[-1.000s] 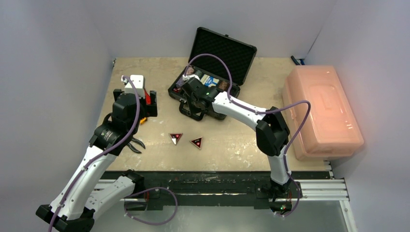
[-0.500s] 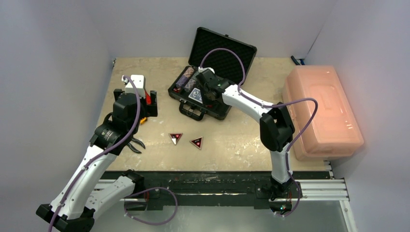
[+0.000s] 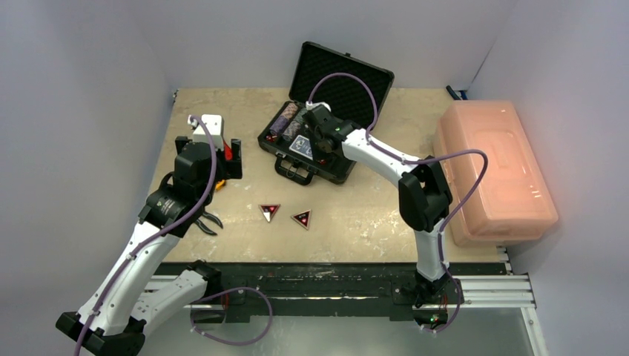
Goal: Pack up texas hold em set
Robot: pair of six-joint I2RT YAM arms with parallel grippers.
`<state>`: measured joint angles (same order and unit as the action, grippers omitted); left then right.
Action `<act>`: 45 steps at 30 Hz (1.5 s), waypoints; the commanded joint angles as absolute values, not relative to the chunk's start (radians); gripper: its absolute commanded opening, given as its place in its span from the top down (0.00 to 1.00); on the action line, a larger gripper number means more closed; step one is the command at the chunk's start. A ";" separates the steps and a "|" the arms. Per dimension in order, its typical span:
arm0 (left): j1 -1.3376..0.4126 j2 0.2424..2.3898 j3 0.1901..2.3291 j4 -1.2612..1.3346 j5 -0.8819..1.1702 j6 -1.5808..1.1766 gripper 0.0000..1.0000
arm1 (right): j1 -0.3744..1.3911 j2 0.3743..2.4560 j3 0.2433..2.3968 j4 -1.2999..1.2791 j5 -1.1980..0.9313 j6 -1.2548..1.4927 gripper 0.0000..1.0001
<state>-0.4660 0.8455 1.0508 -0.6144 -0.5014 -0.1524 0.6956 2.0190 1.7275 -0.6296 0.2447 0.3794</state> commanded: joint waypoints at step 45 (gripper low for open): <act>-0.465 0.862 1.052 -0.572 -0.508 -0.134 0.12 | 0.673 2.018 1.674 -0.607 0.309 0.361 0.44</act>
<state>-0.4660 0.8612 1.0508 -0.6144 -0.5018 -0.1520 0.6720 2.0747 1.6928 -0.6163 0.3035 0.3580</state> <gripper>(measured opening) 0.884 0.541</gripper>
